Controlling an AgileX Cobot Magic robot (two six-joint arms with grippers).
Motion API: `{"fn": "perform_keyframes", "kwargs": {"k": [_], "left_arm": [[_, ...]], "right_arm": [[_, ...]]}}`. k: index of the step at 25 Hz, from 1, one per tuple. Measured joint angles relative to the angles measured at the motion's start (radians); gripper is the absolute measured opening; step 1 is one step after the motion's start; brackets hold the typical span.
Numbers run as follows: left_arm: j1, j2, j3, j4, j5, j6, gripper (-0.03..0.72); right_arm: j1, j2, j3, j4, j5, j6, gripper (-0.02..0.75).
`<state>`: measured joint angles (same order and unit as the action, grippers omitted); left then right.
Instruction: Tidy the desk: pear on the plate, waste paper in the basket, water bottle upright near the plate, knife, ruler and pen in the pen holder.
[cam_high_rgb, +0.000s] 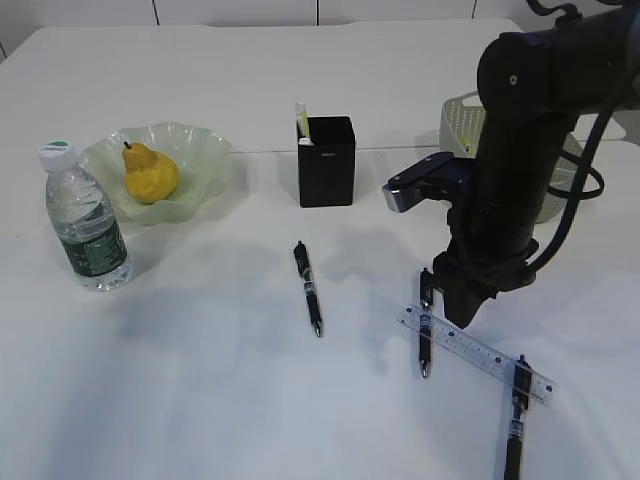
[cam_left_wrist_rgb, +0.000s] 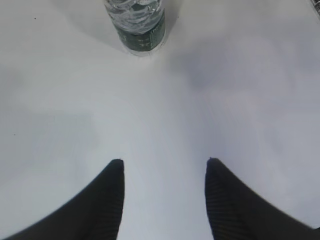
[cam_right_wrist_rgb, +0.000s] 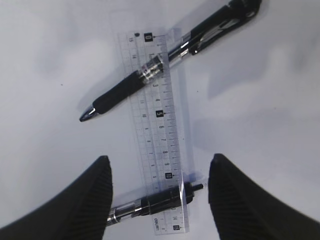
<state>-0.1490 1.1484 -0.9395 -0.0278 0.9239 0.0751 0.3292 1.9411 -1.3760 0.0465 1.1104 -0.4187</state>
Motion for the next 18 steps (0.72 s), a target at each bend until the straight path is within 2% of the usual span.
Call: {"fn": "perform_keyframes", "kwargs": {"k": [11,18], "left_arm": [[0.000,0.000,0.000,0.011,0.000,0.000,0.363],[0.000,0.000,0.000,0.013,0.002,0.000,0.363]], "right_arm": [[0.000,0.013,-0.017,0.058,0.000,0.002,0.481],[0.000,0.016,-0.020,0.034,-0.012,0.002,0.481]]}}
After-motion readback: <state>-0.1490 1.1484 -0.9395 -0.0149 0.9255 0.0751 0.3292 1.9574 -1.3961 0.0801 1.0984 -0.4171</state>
